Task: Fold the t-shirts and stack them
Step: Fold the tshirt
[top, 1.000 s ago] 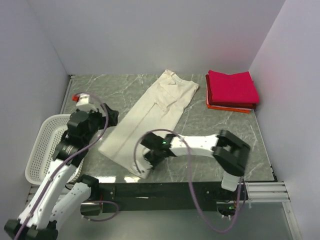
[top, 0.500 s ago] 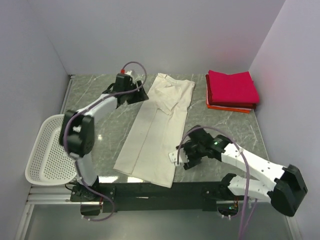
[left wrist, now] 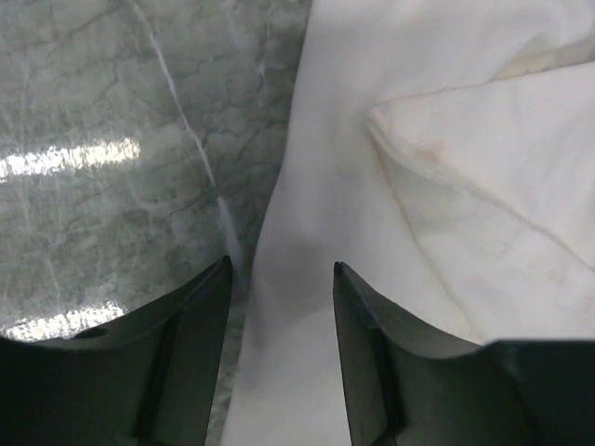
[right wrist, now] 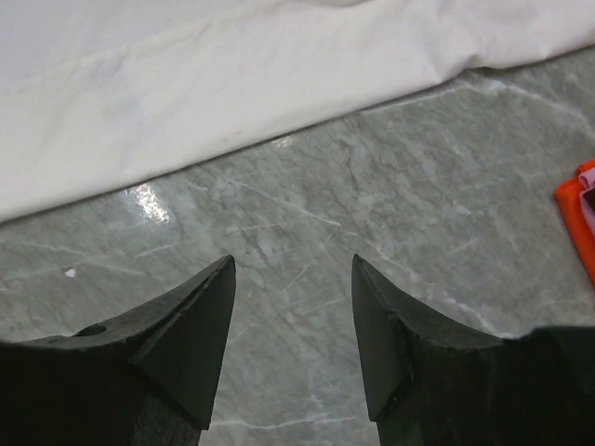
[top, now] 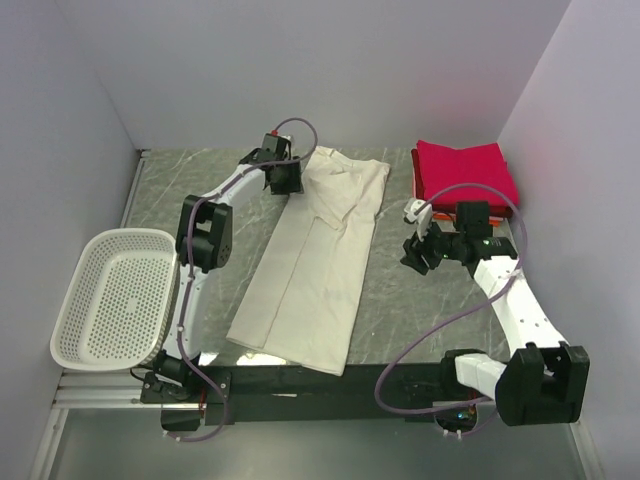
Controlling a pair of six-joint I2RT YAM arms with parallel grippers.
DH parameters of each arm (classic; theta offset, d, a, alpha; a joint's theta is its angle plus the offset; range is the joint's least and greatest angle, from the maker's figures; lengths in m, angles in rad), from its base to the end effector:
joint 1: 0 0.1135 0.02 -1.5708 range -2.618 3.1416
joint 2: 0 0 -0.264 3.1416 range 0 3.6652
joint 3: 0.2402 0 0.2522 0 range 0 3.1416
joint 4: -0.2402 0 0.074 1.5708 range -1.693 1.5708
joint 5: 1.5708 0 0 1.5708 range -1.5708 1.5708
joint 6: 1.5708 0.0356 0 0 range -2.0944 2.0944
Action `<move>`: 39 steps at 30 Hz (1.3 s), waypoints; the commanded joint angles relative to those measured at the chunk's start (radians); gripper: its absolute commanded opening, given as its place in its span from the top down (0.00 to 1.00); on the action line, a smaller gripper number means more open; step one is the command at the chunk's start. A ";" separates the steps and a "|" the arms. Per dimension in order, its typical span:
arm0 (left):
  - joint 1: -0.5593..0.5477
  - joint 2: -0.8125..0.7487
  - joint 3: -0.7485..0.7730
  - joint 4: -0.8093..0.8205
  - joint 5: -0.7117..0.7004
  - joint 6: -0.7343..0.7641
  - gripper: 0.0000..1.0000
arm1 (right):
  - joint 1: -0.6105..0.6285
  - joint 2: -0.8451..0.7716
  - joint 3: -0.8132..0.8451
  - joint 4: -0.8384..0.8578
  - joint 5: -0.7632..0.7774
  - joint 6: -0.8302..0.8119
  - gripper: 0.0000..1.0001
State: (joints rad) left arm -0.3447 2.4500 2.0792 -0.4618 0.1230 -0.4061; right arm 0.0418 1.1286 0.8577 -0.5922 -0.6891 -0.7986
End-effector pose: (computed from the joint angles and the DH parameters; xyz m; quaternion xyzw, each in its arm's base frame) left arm 0.5133 -0.1889 0.1682 -0.0064 0.9311 -0.1854 0.3140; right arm 0.2239 0.0320 0.2673 -0.4670 0.7584 0.1739 0.4201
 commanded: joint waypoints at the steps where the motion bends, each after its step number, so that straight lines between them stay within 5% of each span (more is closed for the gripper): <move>1: -0.005 0.032 0.036 -0.086 -0.029 0.053 0.47 | -0.037 -0.013 -0.002 0.014 -0.090 0.053 0.40; 2: -0.005 0.037 0.030 -0.086 -0.014 0.058 0.50 | -0.037 -0.004 0.001 0.006 -0.098 0.055 0.41; 6: 0.009 0.021 -0.007 -0.077 0.062 0.043 0.93 | -0.036 0.022 0.029 0.008 -0.093 0.064 0.41; 8: 0.019 -0.029 -0.081 -0.039 0.052 0.015 1.00 | -0.037 0.058 0.046 0.006 -0.081 0.074 0.41; 18: 0.204 -0.335 -0.505 0.086 0.004 -0.129 0.99 | -0.037 0.388 0.306 -0.007 -0.087 0.214 0.41; 24: 0.216 -0.474 -0.560 0.100 -0.042 -0.126 0.61 | 0.075 0.644 0.565 -0.072 -0.057 0.314 0.41; 28: 0.222 -0.569 -0.599 0.199 0.016 -0.080 0.53 | 0.167 0.779 0.720 -0.084 -0.026 0.392 0.41; 34: 0.220 -0.484 -0.449 0.121 0.202 -0.063 0.55 | 0.236 1.020 1.041 -0.090 -0.044 0.673 0.44; 37: 0.220 -0.428 -0.395 0.121 0.222 -0.057 0.69 | 0.270 1.112 1.145 -0.068 -0.079 0.734 0.51; 39: 0.220 -0.369 -0.360 0.108 0.240 -0.062 0.88 | 0.283 1.122 1.161 -0.031 -0.070 0.780 0.54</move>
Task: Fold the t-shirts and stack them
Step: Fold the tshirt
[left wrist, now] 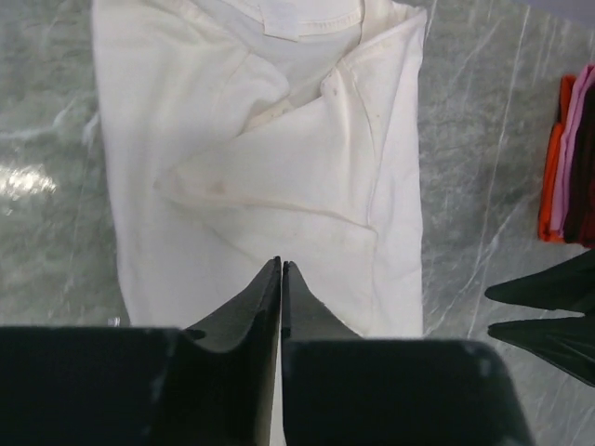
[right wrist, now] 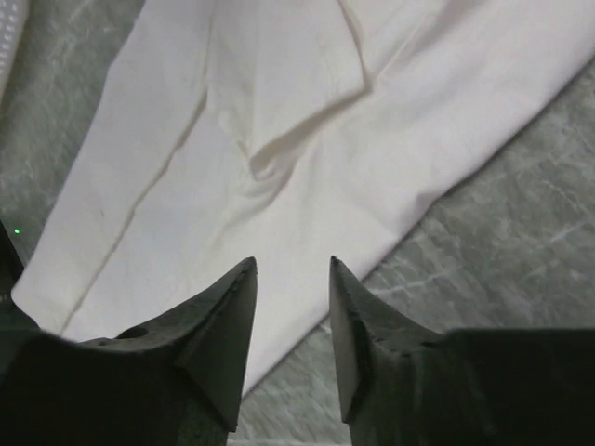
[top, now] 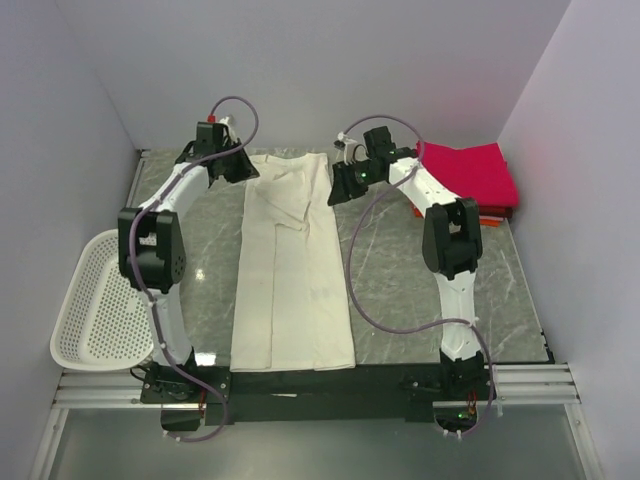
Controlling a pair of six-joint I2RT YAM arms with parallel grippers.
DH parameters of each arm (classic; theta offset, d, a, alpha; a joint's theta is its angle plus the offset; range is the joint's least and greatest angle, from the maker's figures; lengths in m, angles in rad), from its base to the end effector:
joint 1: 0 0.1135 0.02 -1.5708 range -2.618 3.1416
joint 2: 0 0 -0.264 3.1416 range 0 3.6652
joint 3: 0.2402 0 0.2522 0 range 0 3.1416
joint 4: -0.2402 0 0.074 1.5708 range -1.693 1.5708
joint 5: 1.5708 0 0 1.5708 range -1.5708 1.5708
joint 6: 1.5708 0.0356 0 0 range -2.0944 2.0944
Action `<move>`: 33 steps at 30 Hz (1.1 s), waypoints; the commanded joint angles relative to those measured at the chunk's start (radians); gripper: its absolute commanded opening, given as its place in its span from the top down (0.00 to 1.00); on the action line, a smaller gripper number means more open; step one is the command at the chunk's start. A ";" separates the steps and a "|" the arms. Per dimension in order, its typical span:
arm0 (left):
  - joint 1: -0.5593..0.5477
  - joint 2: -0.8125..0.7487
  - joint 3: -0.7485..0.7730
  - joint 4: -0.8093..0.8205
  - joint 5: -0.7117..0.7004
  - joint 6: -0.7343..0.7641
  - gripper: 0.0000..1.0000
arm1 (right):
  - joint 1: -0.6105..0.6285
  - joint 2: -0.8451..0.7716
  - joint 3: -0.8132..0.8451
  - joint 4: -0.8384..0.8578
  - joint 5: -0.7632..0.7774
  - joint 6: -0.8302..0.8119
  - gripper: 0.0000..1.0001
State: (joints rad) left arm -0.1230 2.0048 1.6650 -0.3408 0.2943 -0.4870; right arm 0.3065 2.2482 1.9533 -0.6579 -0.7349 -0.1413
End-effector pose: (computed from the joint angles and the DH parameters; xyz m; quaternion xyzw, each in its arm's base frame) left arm 0.4612 -0.0674 0.2599 -0.0995 0.8895 -0.2541 0.3665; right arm 0.4652 0.1723 0.2236 -0.3039 0.8426 0.3645 0.2546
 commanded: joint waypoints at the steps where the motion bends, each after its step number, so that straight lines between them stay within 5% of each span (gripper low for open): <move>1: -0.001 0.116 0.082 -0.014 0.091 0.018 0.93 | 0.026 0.007 0.067 0.073 -0.032 0.138 0.57; 7: -0.001 0.241 0.165 -0.035 0.085 0.019 0.99 | 0.062 0.077 0.117 0.142 -0.018 0.299 0.74; 18: 0.043 0.335 0.216 -0.040 0.034 0.021 0.99 | 0.077 0.099 0.102 0.144 -0.015 0.329 0.75; 22: 0.049 0.264 0.162 -0.010 0.094 0.028 0.95 | 0.080 0.061 0.113 -0.016 -0.024 0.101 0.74; 25: 0.056 0.168 0.113 0.017 0.085 0.030 0.80 | 0.080 -0.005 0.087 -0.119 -0.023 -0.063 0.73; 29: 0.062 -0.001 0.033 0.052 -0.030 0.059 0.62 | 0.091 -0.149 -0.083 -0.175 -0.005 -0.231 0.71; 33: 0.062 -0.229 -0.091 0.077 -0.124 0.149 0.57 | 0.115 -0.367 -0.285 -0.157 0.087 -0.384 0.70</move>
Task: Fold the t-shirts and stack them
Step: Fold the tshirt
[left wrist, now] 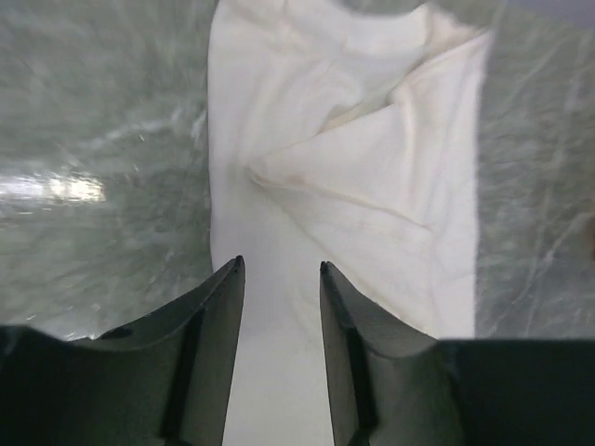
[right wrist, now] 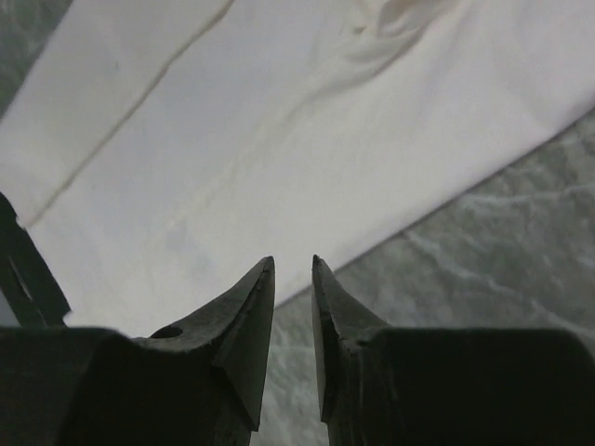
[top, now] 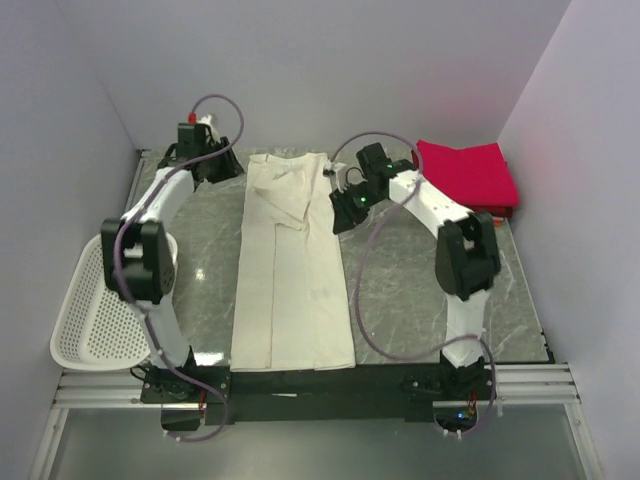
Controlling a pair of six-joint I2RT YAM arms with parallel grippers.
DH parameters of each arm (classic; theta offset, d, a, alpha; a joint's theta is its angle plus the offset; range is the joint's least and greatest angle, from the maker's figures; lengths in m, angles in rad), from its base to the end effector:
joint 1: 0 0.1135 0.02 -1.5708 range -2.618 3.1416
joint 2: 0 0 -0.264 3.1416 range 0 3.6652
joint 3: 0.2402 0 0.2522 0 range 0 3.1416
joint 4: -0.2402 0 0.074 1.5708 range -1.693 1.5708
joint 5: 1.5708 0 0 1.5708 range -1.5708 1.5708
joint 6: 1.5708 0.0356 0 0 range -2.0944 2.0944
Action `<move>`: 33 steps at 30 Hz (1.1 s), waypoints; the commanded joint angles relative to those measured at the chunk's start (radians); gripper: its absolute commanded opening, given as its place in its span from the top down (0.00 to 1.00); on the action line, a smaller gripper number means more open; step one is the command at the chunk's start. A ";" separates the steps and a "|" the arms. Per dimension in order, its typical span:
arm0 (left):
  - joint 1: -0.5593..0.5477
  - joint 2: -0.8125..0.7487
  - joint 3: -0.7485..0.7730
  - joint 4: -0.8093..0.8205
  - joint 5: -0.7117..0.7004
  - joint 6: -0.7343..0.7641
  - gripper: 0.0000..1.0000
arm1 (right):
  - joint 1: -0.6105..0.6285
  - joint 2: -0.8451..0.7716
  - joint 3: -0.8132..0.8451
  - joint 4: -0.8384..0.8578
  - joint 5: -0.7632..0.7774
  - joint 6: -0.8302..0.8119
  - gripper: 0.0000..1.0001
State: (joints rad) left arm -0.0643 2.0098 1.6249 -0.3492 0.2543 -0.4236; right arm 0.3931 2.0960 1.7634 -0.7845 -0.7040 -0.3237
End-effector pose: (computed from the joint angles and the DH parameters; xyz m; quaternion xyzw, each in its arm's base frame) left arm 0.4608 -0.0386 0.2434 -0.1113 0.9010 -0.2098 0.3631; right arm 0.4048 0.1928 0.2277 -0.3934 0.8293 0.3431 0.1993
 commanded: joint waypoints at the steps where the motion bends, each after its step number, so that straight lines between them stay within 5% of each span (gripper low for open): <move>1: -0.002 -0.279 -0.077 0.090 -0.090 0.104 0.56 | 0.038 -0.256 -0.141 -0.015 0.073 -0.228 0.70; 5: -0.020 -0.518 -0.255 0.145 0.020 0.218 0.47 | 0.146 -0.457 -0.440 0.054 0.084 -0.414 0.65; 7: -0.025 -0.667 -0.394 0.188 0.077 0.301 0.39 | 0.209 -0.567 -0.551 0.083 0.075 -0.568 0.48; 8: -0.035 -0.721 -0.454 0.253 0.109 0.346 0.28 | 0.239 -0.599 -0.653 0.090 0.066 -0.627 0.32; 10: -0.052 -0.887 -0.641 0.341 0.203 0.394 0.18 | 0.325 -0.660 -0.747 0.102 0.078 -0.780 0.23; 11: -0.063 -0.943 -0.766 0.436 0.210 0.464 0.03 | 0.360 -0.668 -0.804 0.109 0.131 -0.797 0.22; 14: -0.111 -1.097 -0.931 0.521 0.027 0.452 0.01 | 0.415 -0.637 -0.806 0.221 0.202 -0.600 0.28; 17: -0.111 -1.033 -0.919 0.468 -0.147 0.363 0.01 | 0.333 -0.577 -0.733 0.241 0.170 -0.438 0.34; 23: -0.071 -0.611 -0.525 0.061 -0.036 0.182 0.27 | 0.026 -0.397 -0.538 0.356 0.126 0.024 0.38; 26: -0.051 -0.577 -0.491 0.076 0.074 0.163 0.16 | -0.051 -0.237 -0.385 0.326 0.087 0.187 0.38; 33: -0.051 -0.678 -0.595 0.095 0.037 0.177 0.15 | -0.088 0.069 -0.102 0.298 0.086 0.441 0.38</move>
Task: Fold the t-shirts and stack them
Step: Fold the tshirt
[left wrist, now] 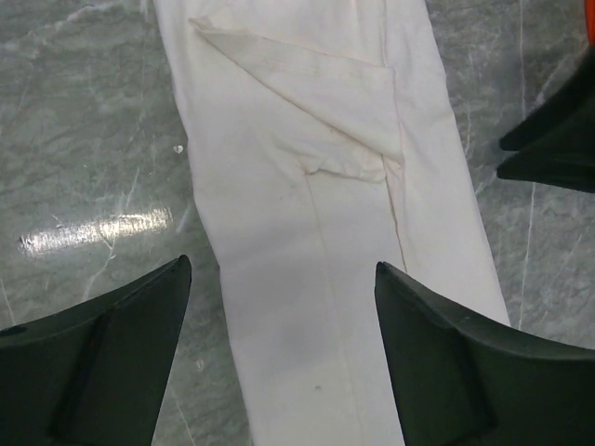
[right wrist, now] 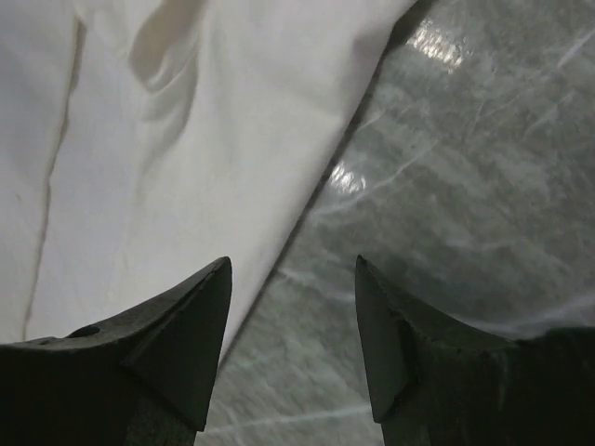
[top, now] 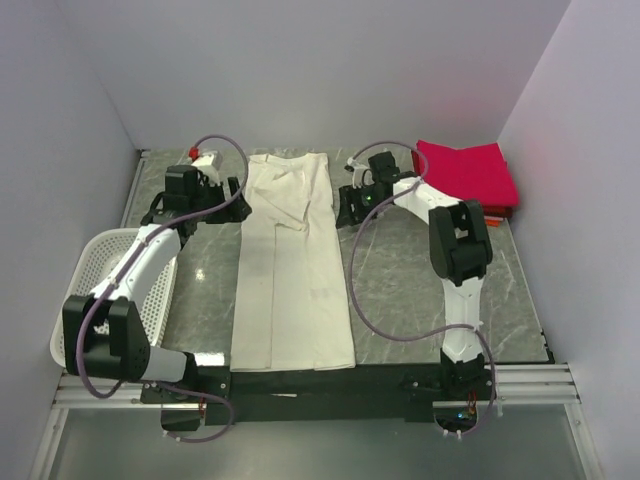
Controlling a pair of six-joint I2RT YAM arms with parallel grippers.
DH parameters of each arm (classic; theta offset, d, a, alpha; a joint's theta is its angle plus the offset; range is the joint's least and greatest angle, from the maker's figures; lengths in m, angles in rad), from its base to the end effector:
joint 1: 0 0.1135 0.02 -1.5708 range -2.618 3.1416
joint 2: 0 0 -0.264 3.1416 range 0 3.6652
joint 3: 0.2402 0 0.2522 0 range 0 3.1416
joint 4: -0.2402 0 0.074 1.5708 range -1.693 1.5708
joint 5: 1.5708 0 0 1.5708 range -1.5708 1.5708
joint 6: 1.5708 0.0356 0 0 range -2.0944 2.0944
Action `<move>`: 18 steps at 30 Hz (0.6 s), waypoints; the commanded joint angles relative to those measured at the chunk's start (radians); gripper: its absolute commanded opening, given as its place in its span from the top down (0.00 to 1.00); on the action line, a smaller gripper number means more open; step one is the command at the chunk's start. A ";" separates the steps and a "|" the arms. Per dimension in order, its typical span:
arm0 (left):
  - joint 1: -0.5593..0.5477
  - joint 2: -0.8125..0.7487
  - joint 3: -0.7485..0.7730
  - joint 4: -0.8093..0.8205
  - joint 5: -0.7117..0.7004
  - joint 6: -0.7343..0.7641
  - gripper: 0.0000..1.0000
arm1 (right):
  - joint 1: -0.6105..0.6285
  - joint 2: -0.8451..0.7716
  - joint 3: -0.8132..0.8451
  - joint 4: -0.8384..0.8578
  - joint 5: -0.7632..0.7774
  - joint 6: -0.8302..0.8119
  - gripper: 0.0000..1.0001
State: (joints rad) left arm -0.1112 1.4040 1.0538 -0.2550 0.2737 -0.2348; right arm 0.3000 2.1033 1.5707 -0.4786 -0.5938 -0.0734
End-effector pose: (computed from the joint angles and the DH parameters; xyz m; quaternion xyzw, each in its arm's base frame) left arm 0.3129 -0.0446 0.2845 0.0090 0.8797 -0.1982 0.4323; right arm 0.4245 0.1522 0.1805 -0.2500 0.8881 0.3092 0.2306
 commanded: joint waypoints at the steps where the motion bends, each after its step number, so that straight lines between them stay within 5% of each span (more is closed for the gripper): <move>1: -0.004 -0.098 -0.037 0.002 0.013 -0.011 0.15 | 0.004 0.089 0.159 -0.017 -0.008 0.219 0.38; 13: -0.004 -0.201 -0.149 0.028 -0.021 0.000 0.15 | -0.007 0.365 0.534 -0.120 0.046 0.452 0.38; 18: -0.002 -0.178 -0.147 0.028 -0.013 0.005 0.15 | -0.007 0.415 0.603 -0.150 0.045 0.471 0.47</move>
State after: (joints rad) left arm -0.1120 1.2324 0.9070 -0.2531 0.2638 -0.2314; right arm 0.2981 2.4889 2.1120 -0.5892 -0.5606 0.3576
